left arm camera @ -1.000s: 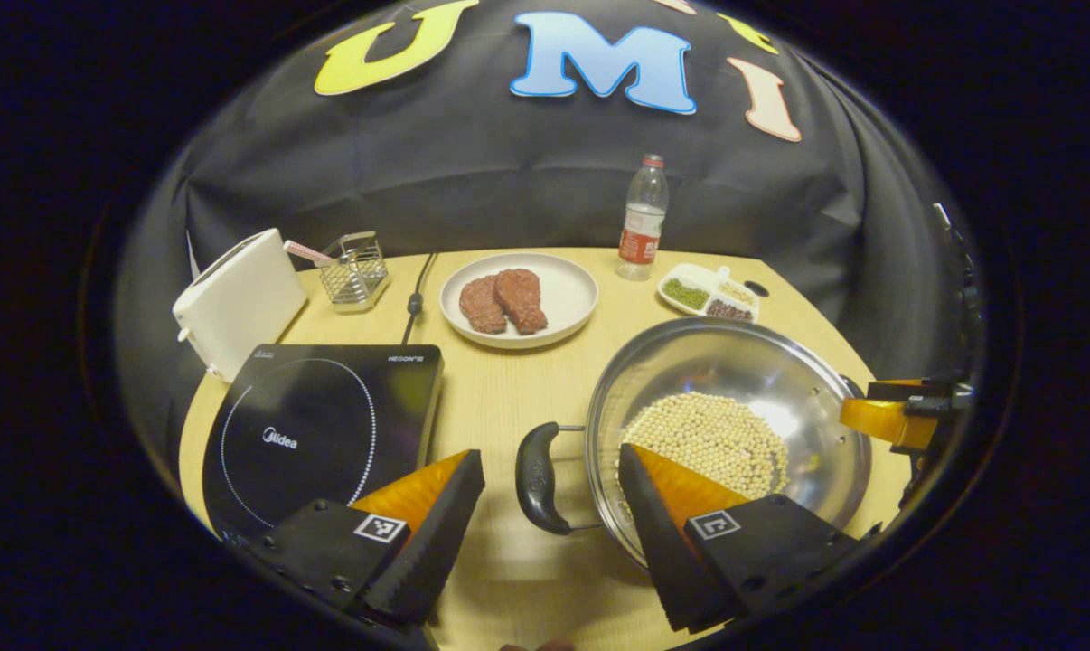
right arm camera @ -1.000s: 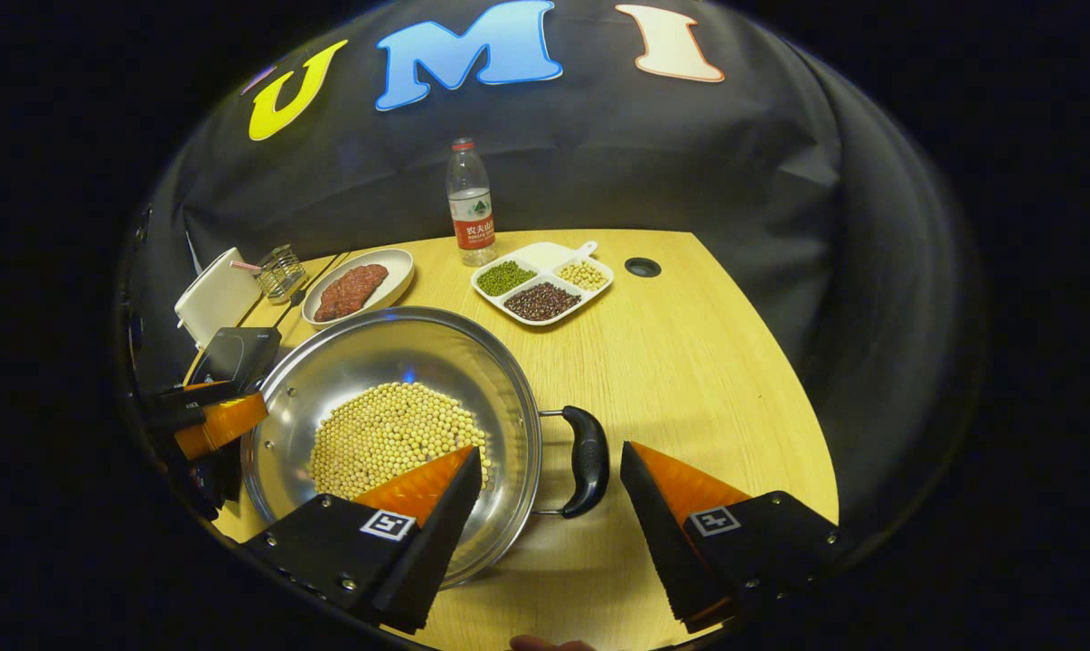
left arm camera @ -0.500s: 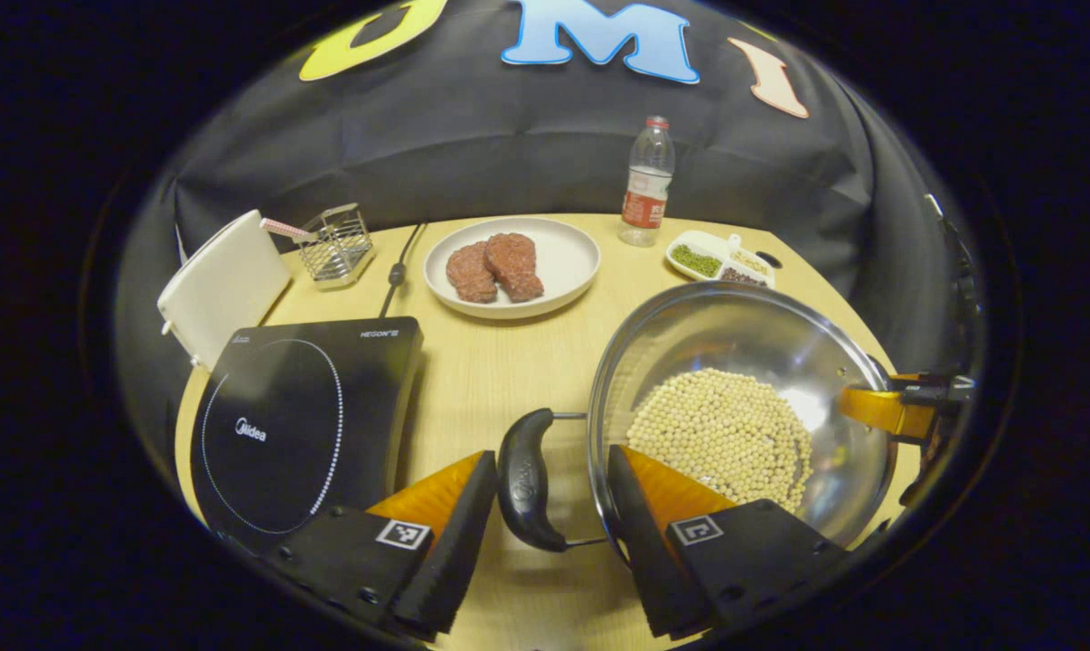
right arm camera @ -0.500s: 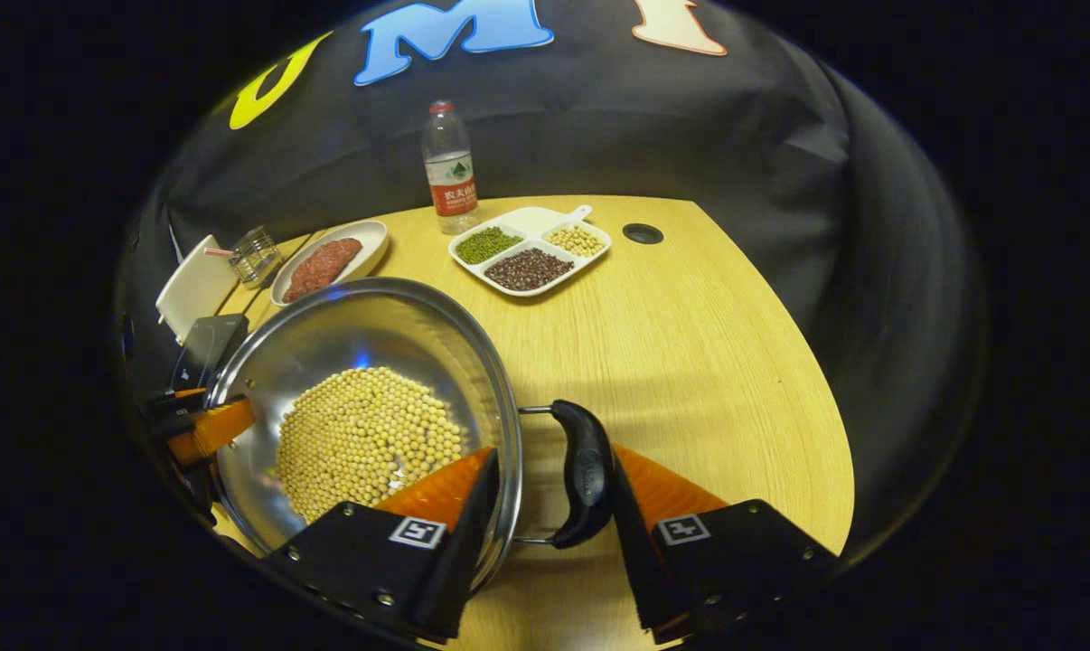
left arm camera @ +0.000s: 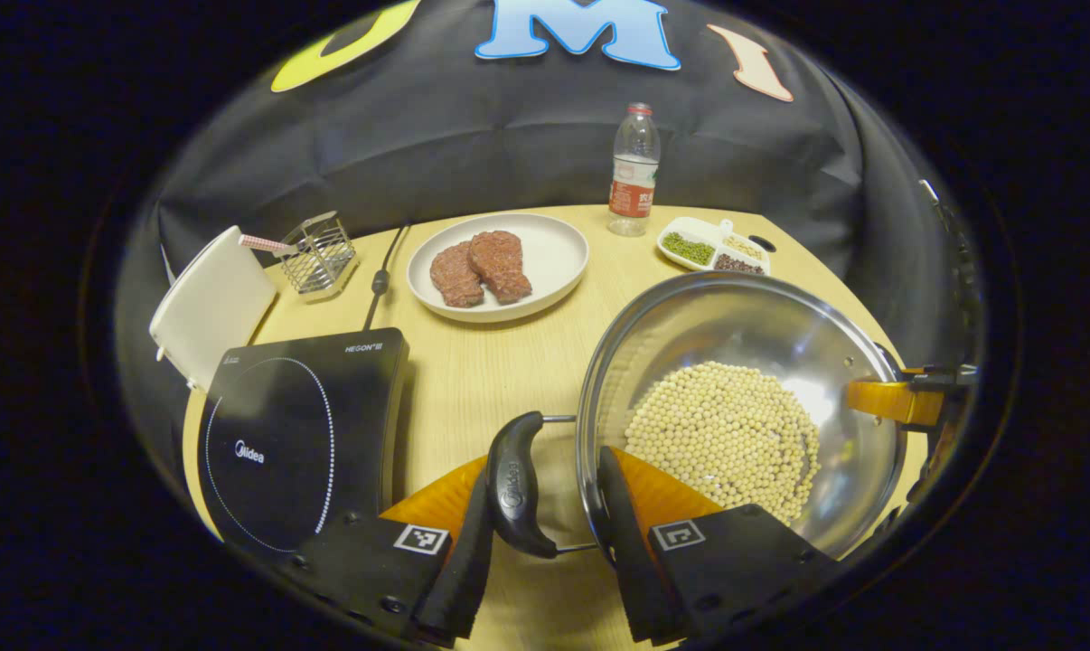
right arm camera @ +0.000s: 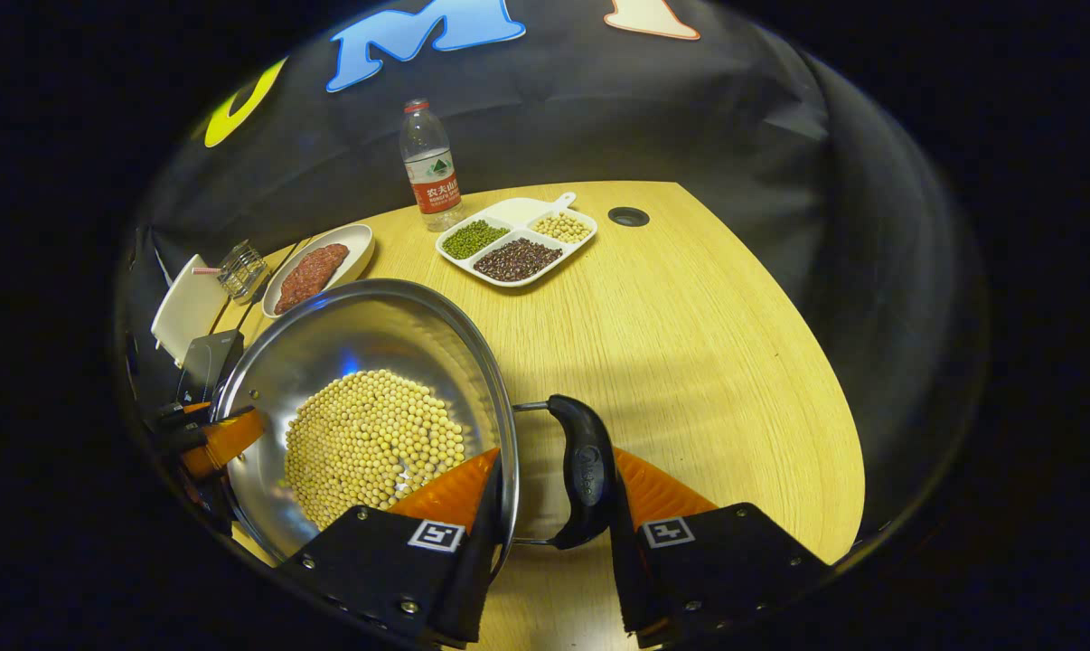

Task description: First push the handle of the pot to place it horizontally, then grasp the pot with both hands and set it on the induction cooktop.

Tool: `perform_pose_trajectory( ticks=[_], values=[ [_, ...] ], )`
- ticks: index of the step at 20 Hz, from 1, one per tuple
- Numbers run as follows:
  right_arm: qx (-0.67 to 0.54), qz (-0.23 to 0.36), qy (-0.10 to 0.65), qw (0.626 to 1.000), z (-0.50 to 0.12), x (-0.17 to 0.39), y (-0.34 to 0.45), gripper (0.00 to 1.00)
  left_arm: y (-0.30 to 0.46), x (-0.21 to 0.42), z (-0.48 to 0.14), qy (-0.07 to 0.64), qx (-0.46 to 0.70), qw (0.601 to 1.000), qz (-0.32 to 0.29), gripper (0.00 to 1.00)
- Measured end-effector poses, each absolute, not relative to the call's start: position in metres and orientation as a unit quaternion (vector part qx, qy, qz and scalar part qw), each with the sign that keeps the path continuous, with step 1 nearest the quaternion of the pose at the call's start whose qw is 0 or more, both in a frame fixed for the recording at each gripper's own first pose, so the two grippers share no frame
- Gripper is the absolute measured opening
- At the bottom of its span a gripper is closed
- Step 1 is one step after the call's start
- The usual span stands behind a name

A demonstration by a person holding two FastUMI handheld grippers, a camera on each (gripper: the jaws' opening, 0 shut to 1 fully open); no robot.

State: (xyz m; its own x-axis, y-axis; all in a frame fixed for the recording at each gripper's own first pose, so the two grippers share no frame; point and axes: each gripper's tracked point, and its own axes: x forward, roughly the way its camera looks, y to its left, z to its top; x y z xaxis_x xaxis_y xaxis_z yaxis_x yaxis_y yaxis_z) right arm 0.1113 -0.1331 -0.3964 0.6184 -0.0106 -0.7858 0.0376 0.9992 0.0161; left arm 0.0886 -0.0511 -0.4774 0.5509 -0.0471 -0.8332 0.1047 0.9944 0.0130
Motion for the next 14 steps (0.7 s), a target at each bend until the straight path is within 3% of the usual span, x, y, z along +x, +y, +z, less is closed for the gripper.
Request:
perform_pose_trajectory(
  ticks=[2,14],
  values=[
    [0.012,-0.017,0.432,0.901,-0.389,0.106,-0.130,0.57,-0.048,0.085,-0.470,0.471,0.023,0.881,-0.047,0.68],
    [0.010,-0.012,0.409,0.912,-0.335,0.070,-0.063,0.57,0.021,0.066,-0.400,0.452,0.019,0.891,-0.044,0.64]
  ],
)
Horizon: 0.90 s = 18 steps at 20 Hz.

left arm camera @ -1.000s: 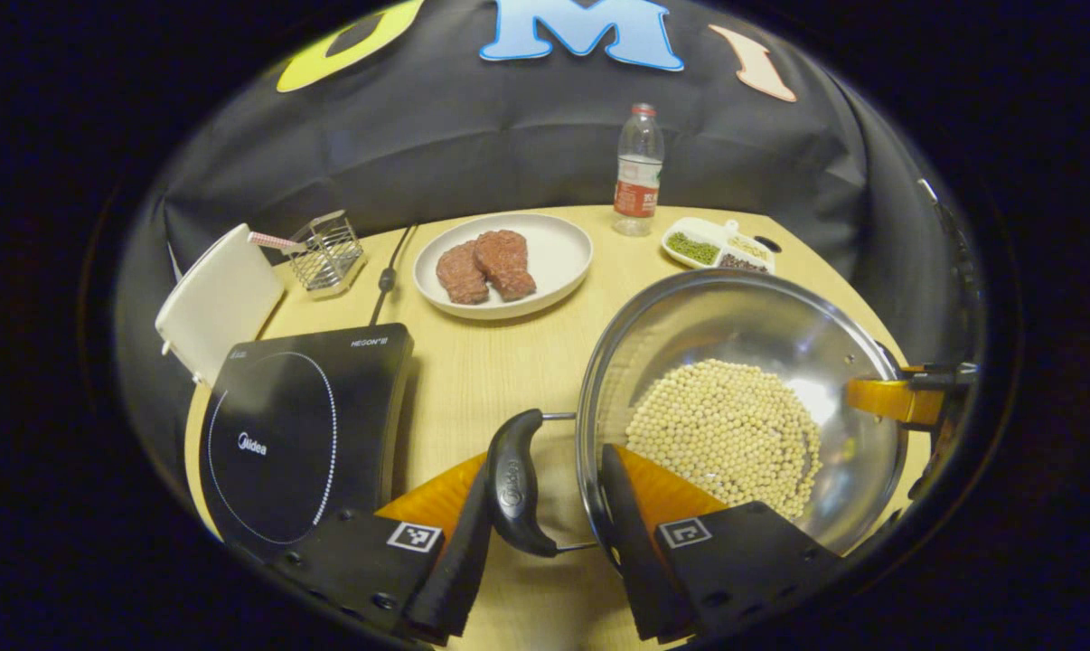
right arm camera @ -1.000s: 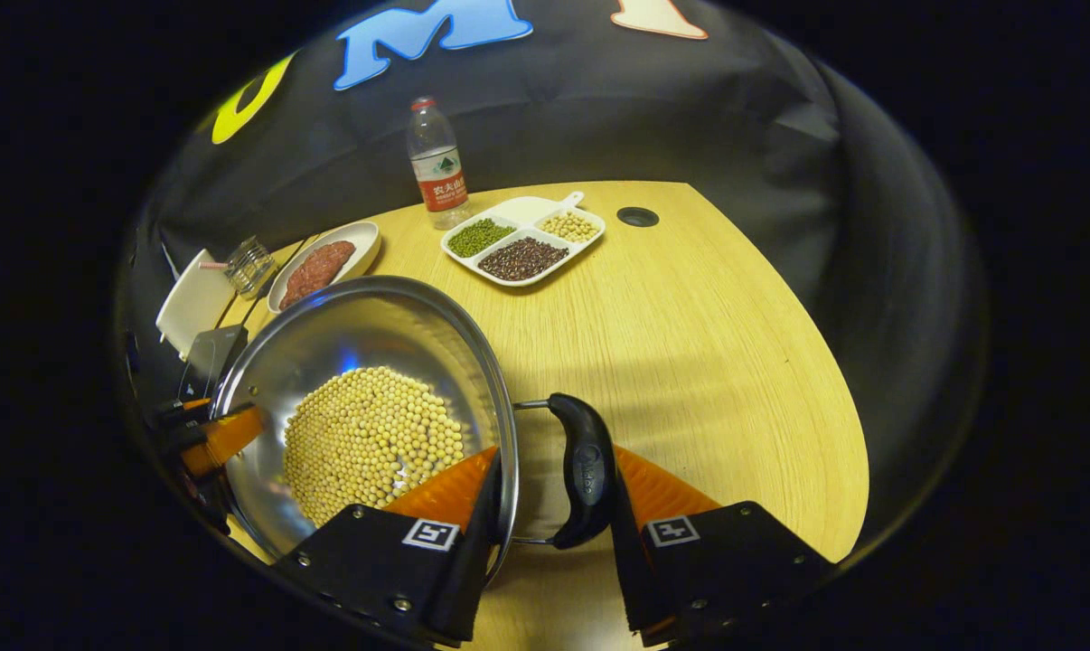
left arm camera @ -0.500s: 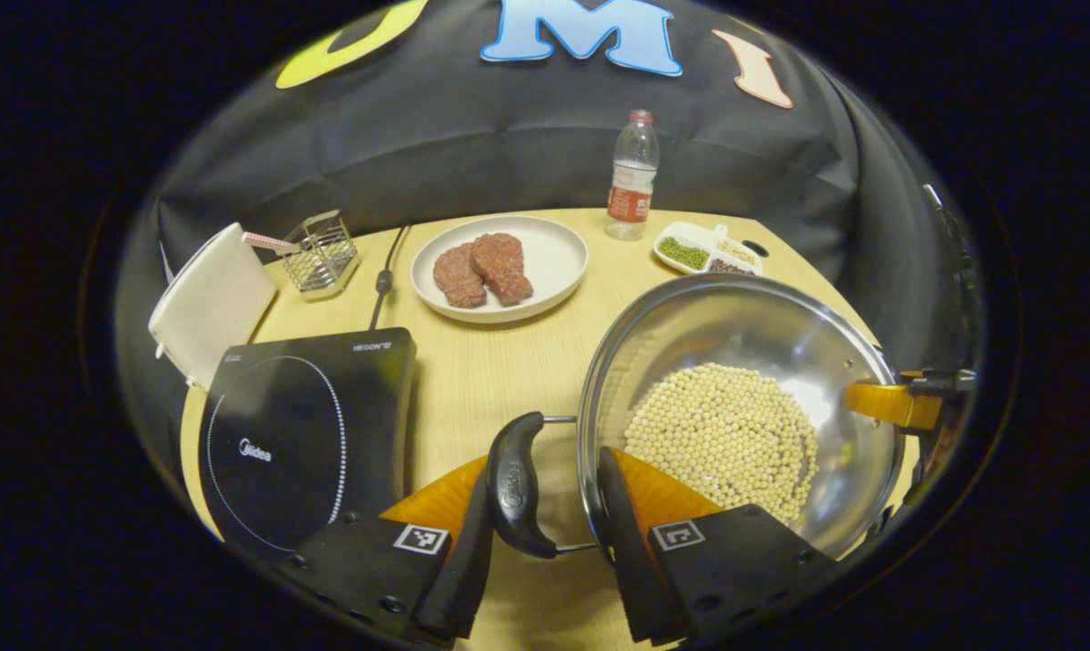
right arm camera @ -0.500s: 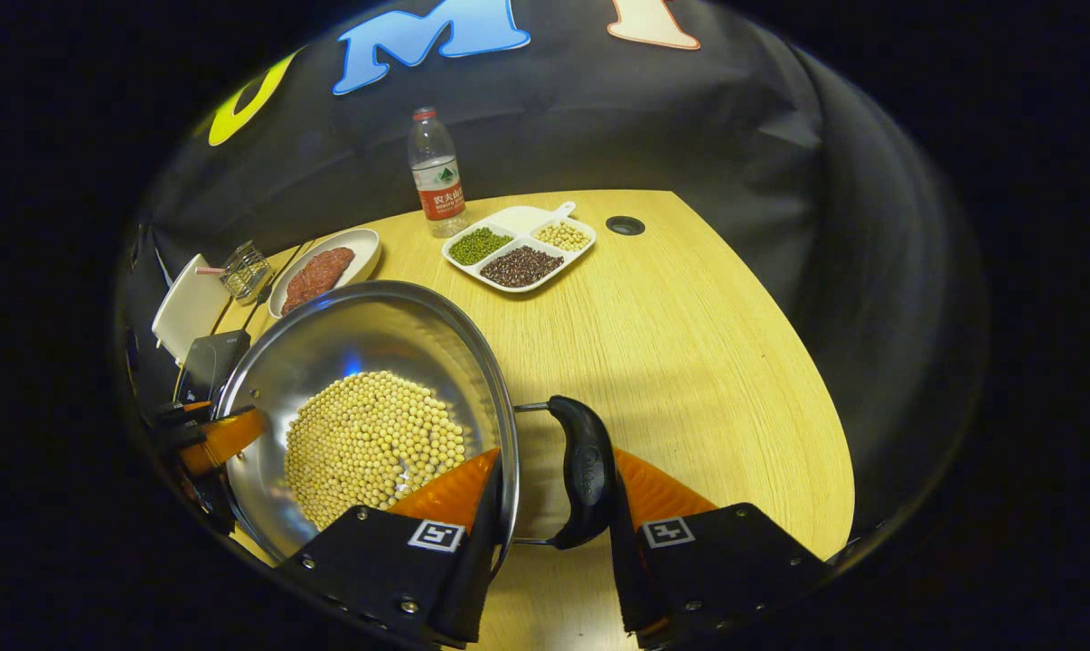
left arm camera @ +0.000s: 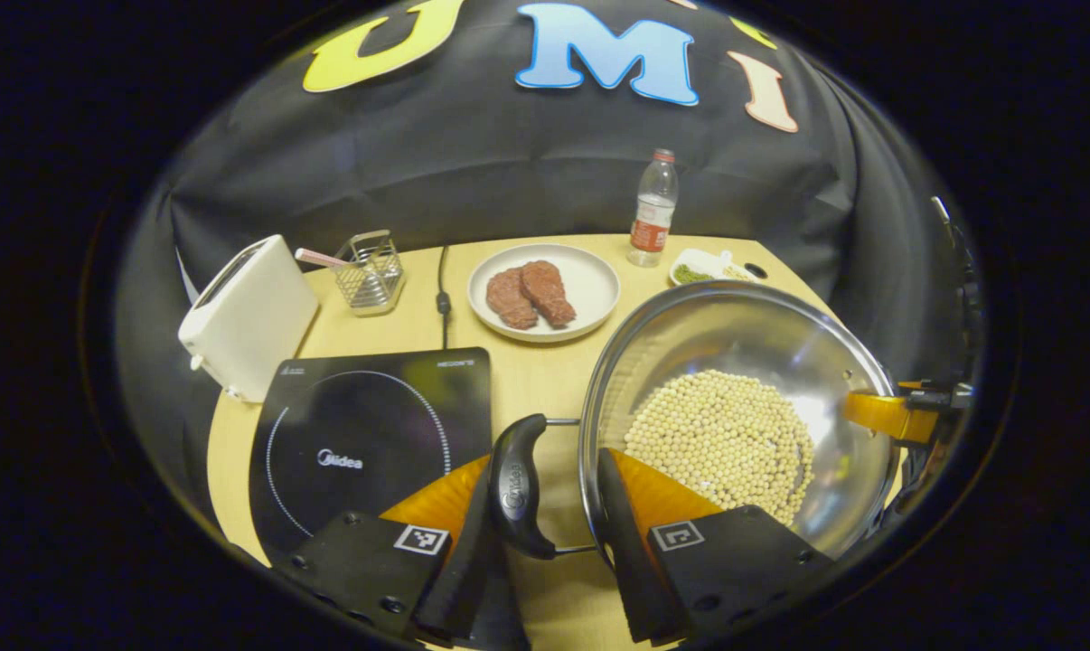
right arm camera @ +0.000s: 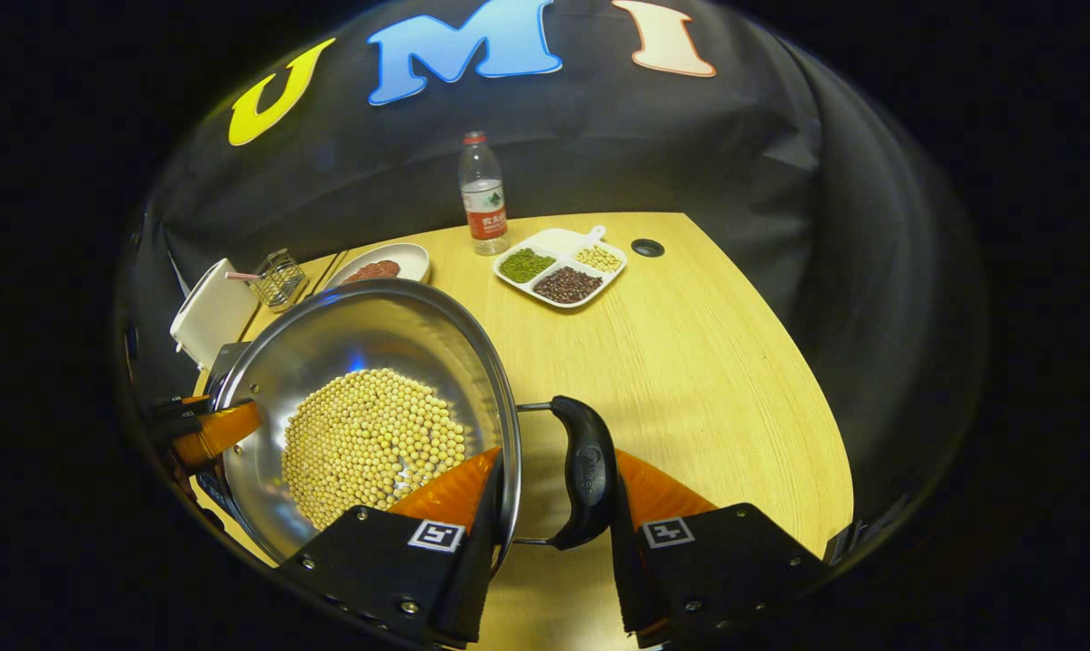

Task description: First push the handle of the pot to place it horizontally, then grasp the pot with both hands and set it on the induction cooktop.

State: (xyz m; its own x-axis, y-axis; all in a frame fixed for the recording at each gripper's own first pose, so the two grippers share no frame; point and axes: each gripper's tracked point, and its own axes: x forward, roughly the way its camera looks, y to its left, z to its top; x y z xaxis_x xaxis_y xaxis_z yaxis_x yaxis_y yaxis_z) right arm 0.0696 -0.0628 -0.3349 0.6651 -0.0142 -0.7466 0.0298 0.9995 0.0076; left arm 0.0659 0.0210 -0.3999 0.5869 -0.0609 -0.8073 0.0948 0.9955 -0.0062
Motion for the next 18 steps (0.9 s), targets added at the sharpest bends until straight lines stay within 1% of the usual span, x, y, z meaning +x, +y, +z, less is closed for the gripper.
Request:
perform_pose_trajectory(
  ticks=[2,3,4,5,9,10,11,12,17,18],
  values=[
    [0.003,-0.005,0.405,0.914,-0.329,0.069,-0.046,0.57,0.038,0.062,-0.395,0.453,0.017,0.890,-0.040,0.64],
    [0.001,-0.001,0.404,0.915,-0.327,0.068,-0.038,0.57,0.048,0.060,-0.392,0.453,0.015,0.890,-0.038,0.67],
    [-0.002,0.003,0.403,0.915,-0.325,0.068,-0.029,0.57,0.057,0.057,-0.391,0.454,0.013,0.890,-0.034,0.63],
    [-0.004,0.007,0.403,0.915,-0.324,0.068,-0.020,0.57,0.067,0.055,-0.388,0.454,0.012,0.890,-0.029,0.67],
    [-0.004,0.023,0.407,0.913,-0.323,0.069,0.019,0.57,0.108,0.049,-0.380,0.453,0.012,0.892,-0.009,0.67],
    [-0.006,0.026,0.407,0.913,-0.323,0.070,0.028,0.57,0.116,0.048,-0.379,0.453,0.012,0.891,-0.006,0.63],
    [-0.007,0.027,0.407,0.913,-0.323,0.070,0.036,0.57,0.126,0.049,-0.377,0.453,0.013,0.891,-0.002,0.63],
    [-0.008,0.029,0.407,0.913,-0.322,0.072,0.043,0.57,0.134,0.048,-0.376,0.453,0.013,0.891,0.001,0.67],
    [-0.011,0.037,0.407,0.913,-0.320,0.076,0.082,0.57,0.174,0.048,-0.374,0.454,0.010,0.891,0.012,0.67],
    [-0.009,0.037,0.409,0.912,-0.321,0.077,0.089,0.57,0.182,0.048,-0.375,0.454,0.011,0.891,0.014,0.63]
  ],
)
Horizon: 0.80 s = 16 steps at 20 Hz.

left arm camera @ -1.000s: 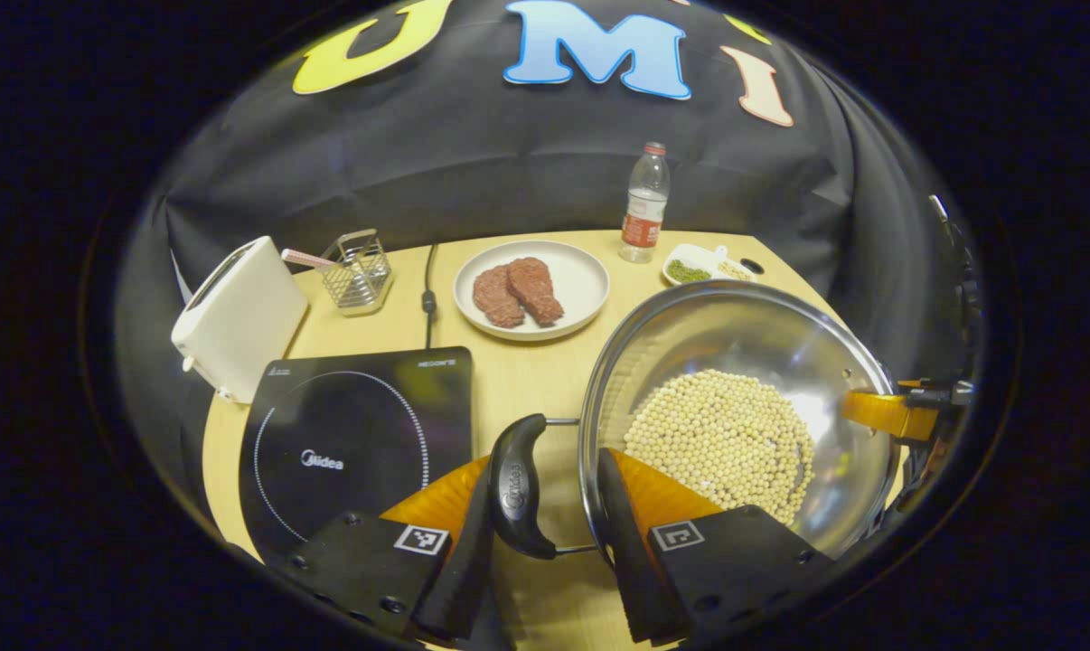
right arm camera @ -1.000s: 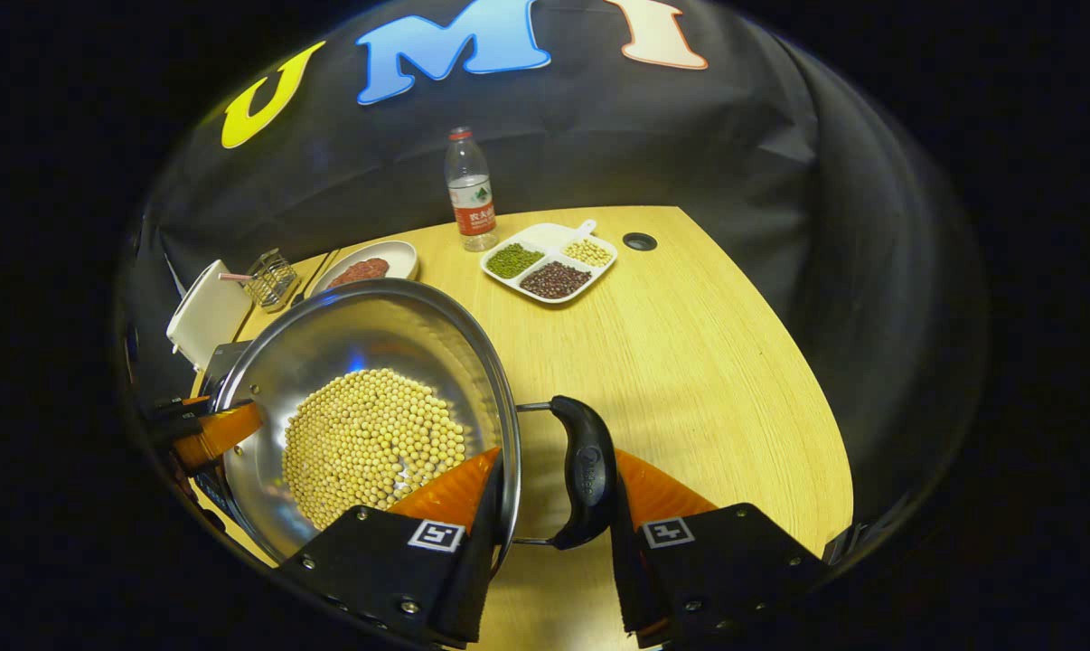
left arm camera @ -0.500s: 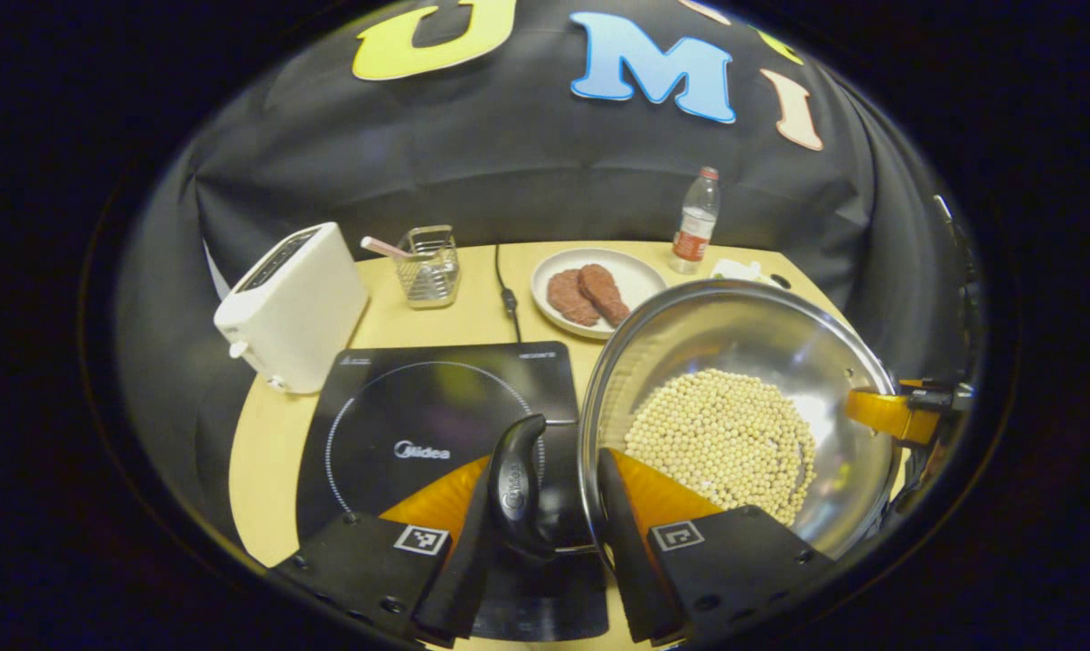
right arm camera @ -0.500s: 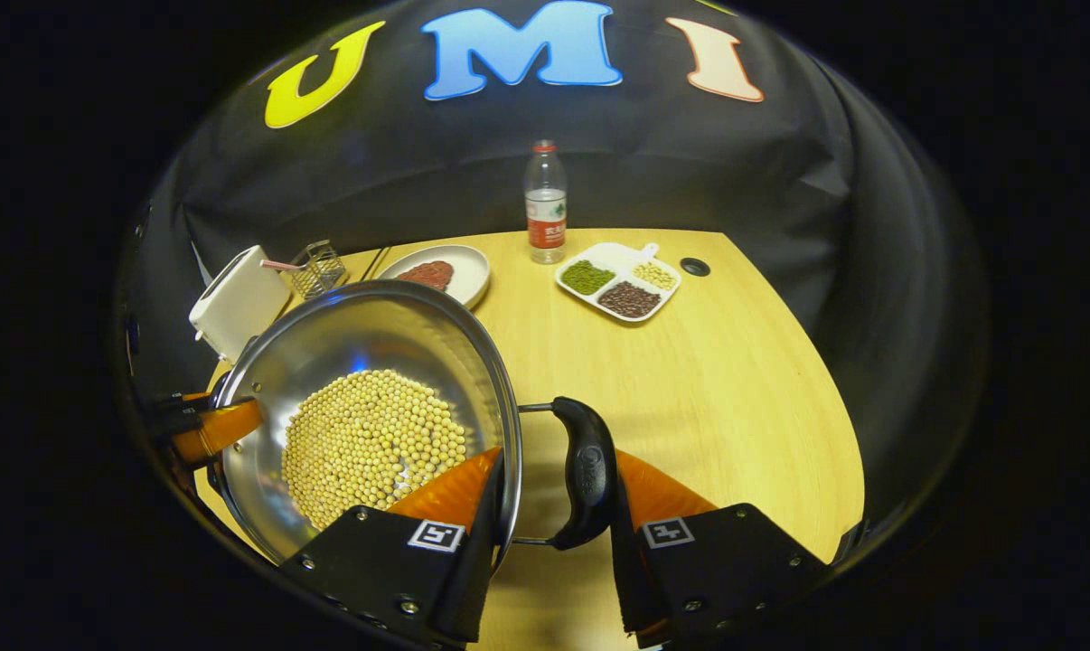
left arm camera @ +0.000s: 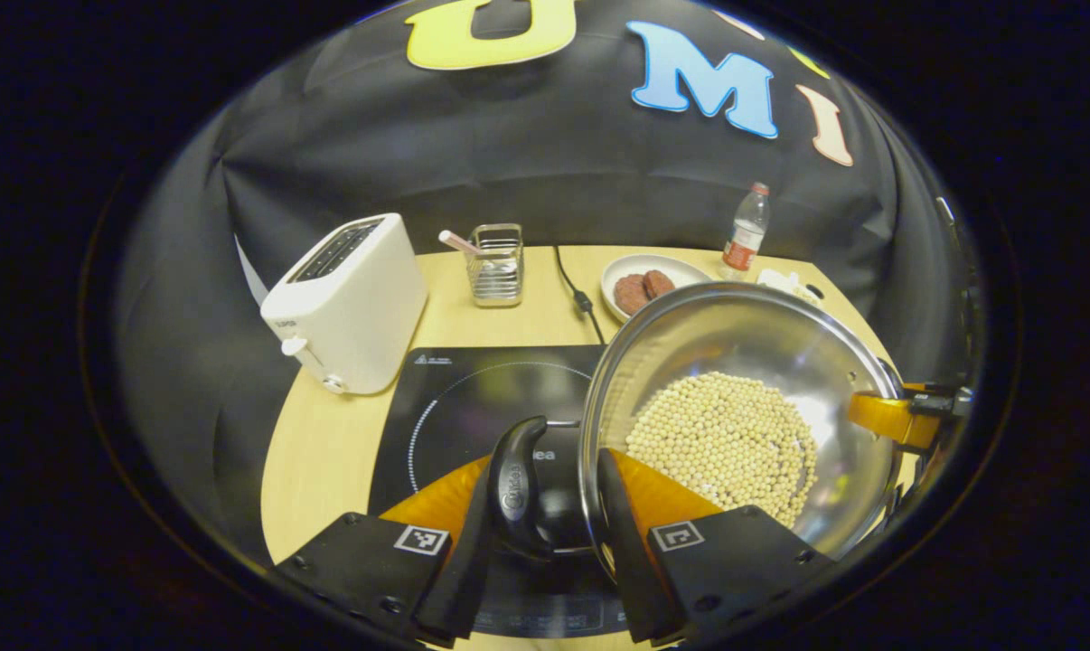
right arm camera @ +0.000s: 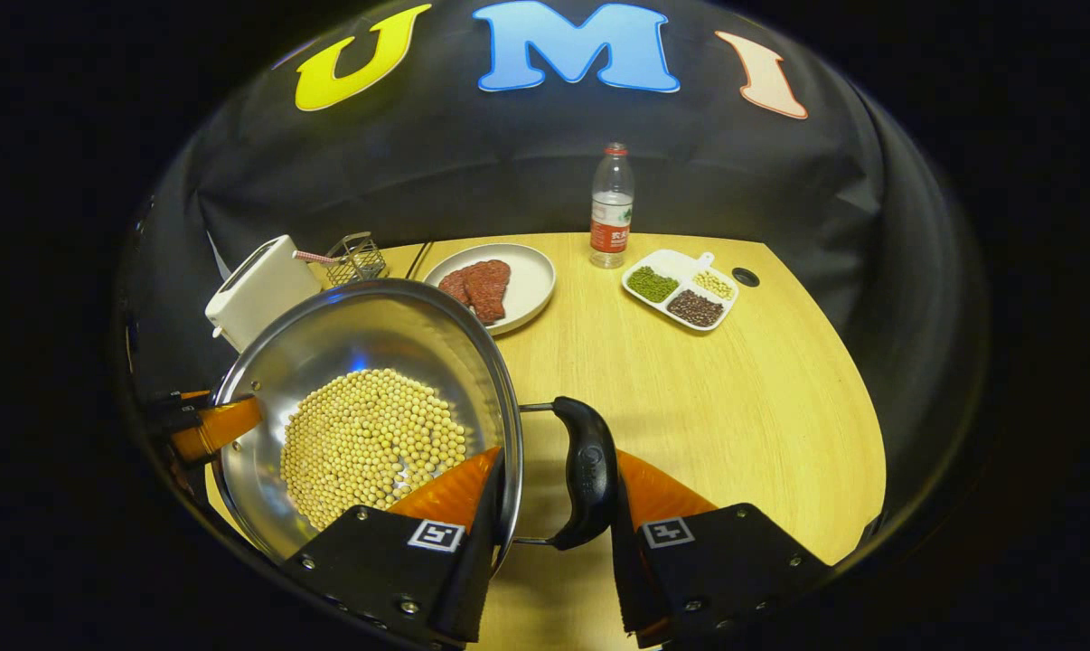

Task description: First push the handle of the pot to place it horizontally, then grasp the pot with both hands and set it on the induction cooktop.

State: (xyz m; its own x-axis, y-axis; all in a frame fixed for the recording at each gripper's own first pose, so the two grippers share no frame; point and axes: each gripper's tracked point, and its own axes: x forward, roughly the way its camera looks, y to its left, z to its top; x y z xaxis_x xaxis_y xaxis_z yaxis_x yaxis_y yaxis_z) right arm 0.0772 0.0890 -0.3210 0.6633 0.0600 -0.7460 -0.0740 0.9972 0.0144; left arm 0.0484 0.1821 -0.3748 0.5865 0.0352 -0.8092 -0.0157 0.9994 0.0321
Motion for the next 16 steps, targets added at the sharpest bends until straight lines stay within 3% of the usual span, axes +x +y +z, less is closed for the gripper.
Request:
perform_pose_trajectory(
  ticks=[2,16],
  values=[
    [-0.007,0.039,0.412,0.910,-0.323,0.078,0.105,0.57,0.198,0.050,-0.373,0.455,0.014,0.890,0.017,0.67],
    [-0.010,0.037,0.410,0.911,-0.332,0.094,0.194,0.57,0.290,0.073,-0.385,0.459,-0.001,0.888,0.037,0.64]
  ],
)
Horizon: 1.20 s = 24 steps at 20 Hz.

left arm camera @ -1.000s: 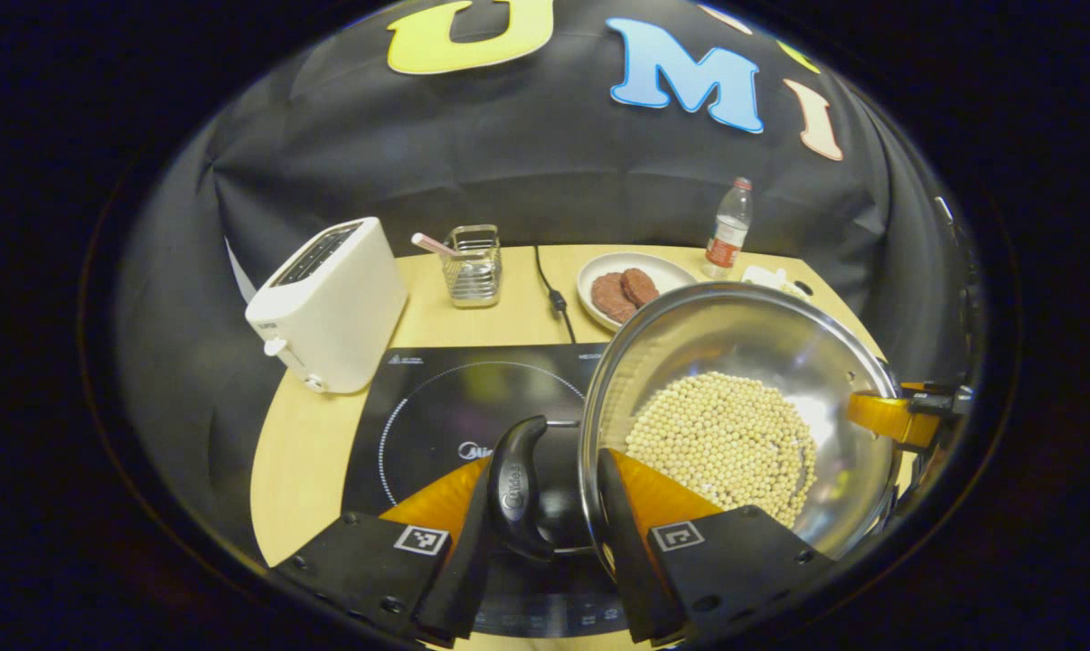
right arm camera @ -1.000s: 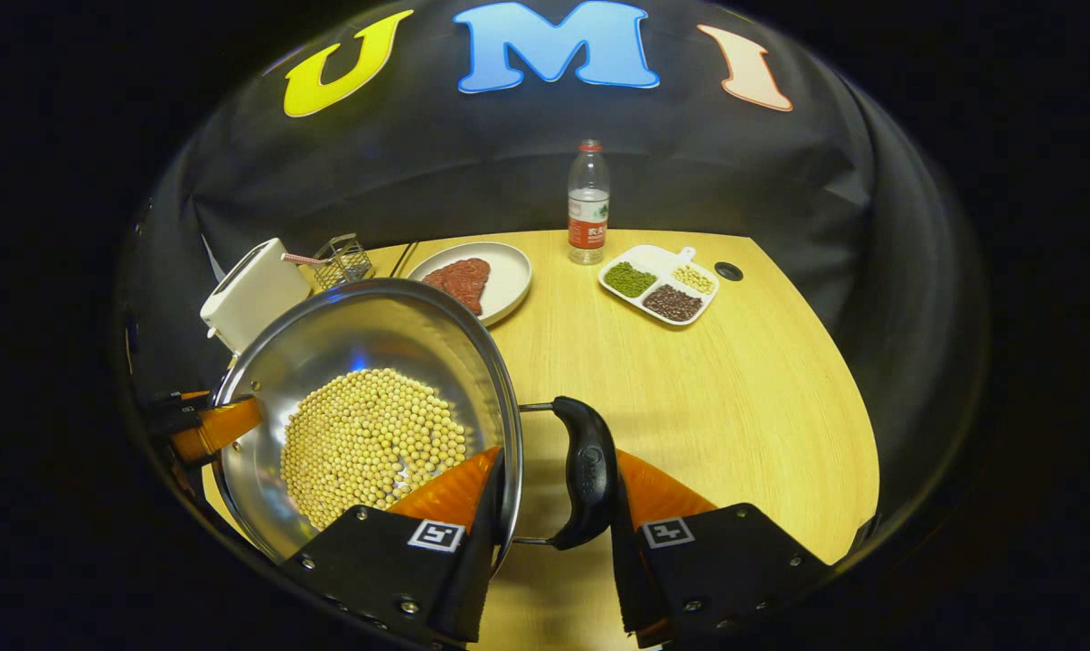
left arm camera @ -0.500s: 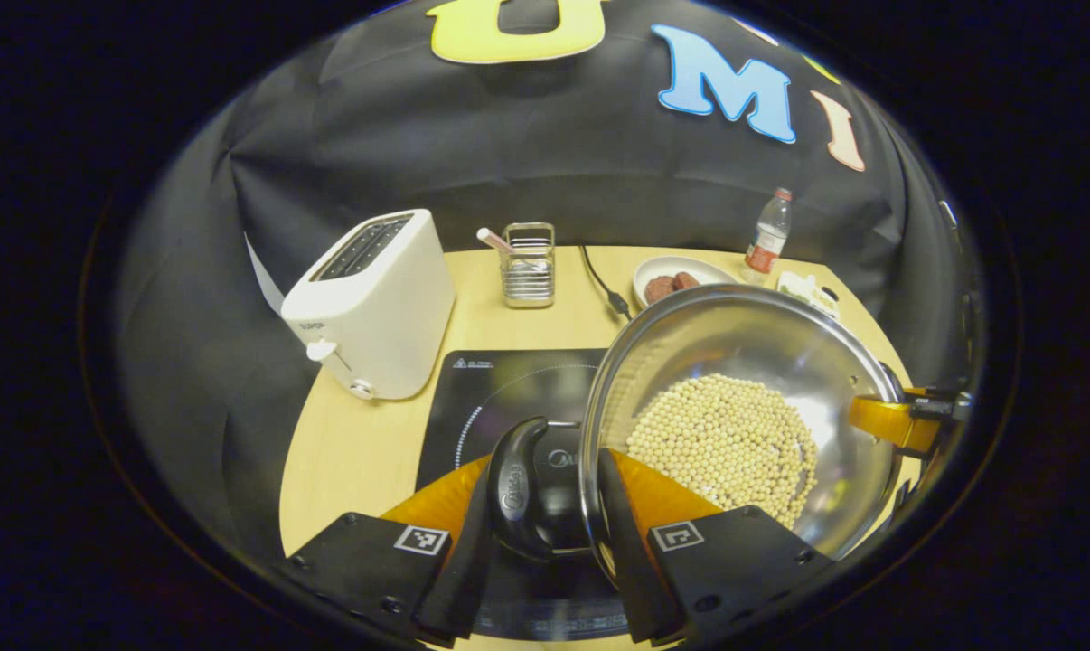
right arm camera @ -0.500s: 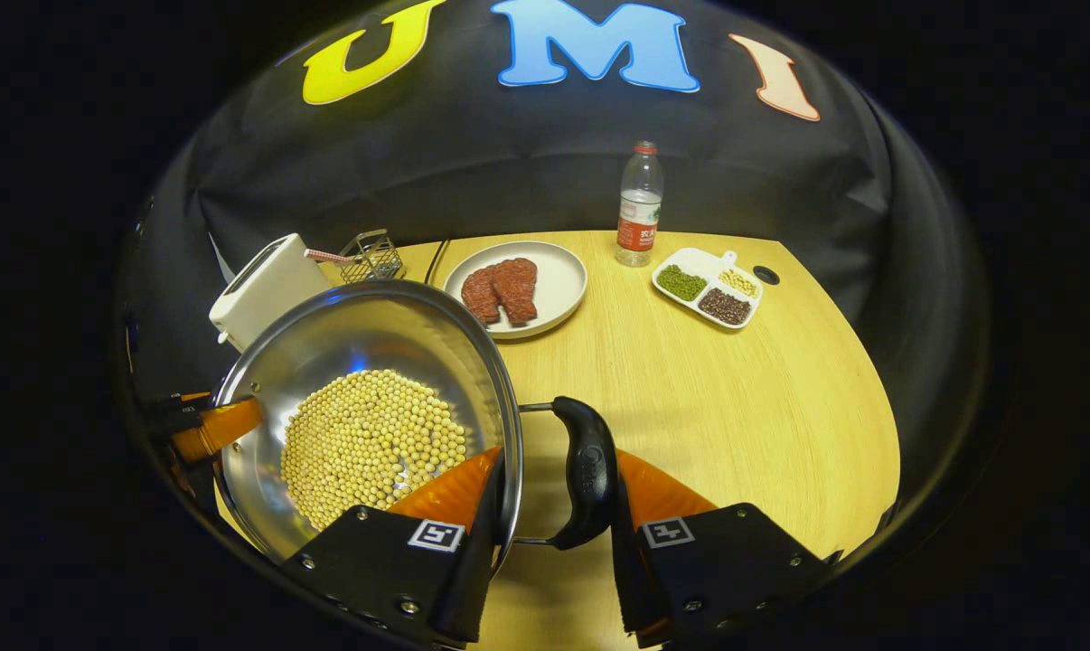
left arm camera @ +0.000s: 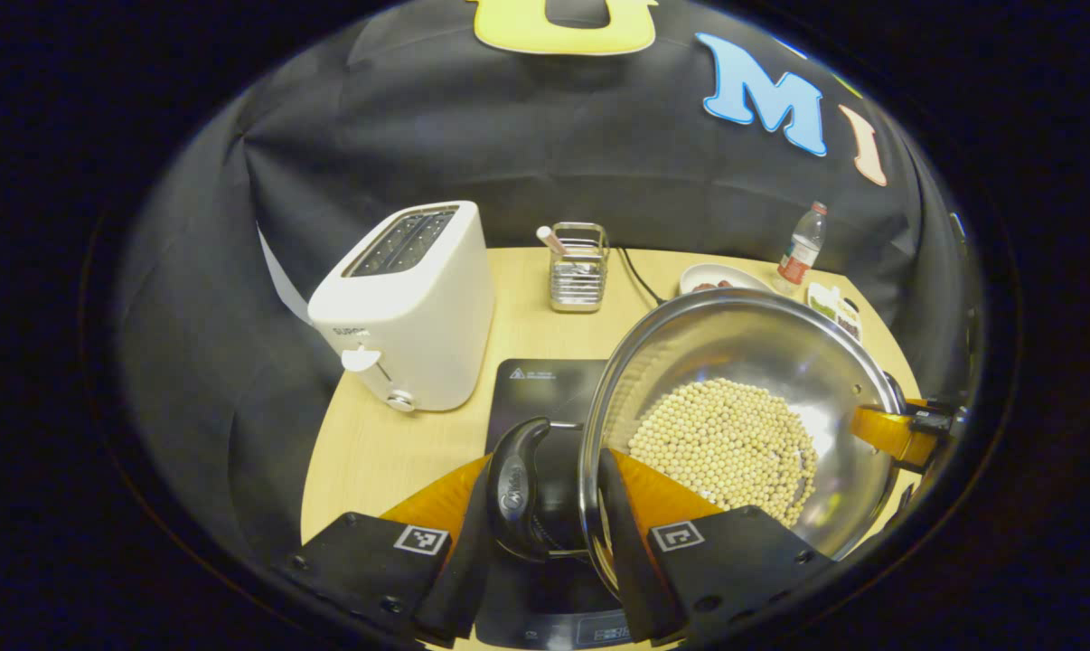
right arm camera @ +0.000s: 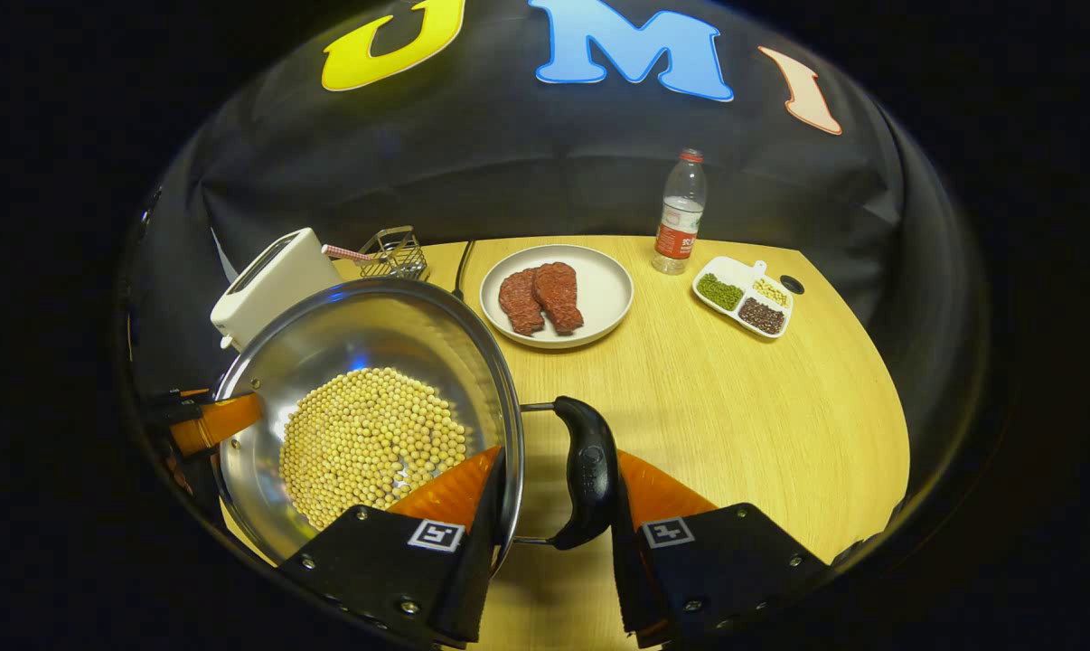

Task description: First push the handle of the pot to place it horizontally, then grasp the pot with both hands and set it on the induction cooktop.

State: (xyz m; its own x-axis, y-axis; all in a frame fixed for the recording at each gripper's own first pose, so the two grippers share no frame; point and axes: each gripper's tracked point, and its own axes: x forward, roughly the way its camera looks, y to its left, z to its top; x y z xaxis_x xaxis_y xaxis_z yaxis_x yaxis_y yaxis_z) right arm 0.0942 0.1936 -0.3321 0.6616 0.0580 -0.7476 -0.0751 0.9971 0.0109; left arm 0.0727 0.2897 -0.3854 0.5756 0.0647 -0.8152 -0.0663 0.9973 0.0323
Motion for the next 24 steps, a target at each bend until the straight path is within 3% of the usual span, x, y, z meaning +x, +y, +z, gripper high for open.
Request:
perform_pose_trajectory(
  ticks=[12,20,21,23,24],
  values=[
    [-0.005,0.042,0.421,0.906,-0.346,0.093,0.234,0.57,0.334,0.074,-0.395,0.460,0.000,0.887,0.041,0.67],
    [0.003,0.027,0.422,0.906,-0.357,0.092,0.244,0.57,0.340,0.077,-0.407,0.462,-0.001,0.886,0.033,0.64],
    [0.003,0.025,0.422,0.906,-0.357,0.091,0.244,0.57,0.340,0.078,-0.410,0.463,-0.004,0.886,0.032,0.67],
    [0.006,0.020,0.422,0.907,-0.360,0.088,0.243,0.57,0.339,0.078,-0.412,0.462,-0.003,0.887,0.027,0.64],
    [0.009,0.018,0.419,0.908,-0.361,0.087,0.242,0.57,0.339,0.078,-0.411,0.457,0.000,0.889,0.023,0.68]
  ],
)
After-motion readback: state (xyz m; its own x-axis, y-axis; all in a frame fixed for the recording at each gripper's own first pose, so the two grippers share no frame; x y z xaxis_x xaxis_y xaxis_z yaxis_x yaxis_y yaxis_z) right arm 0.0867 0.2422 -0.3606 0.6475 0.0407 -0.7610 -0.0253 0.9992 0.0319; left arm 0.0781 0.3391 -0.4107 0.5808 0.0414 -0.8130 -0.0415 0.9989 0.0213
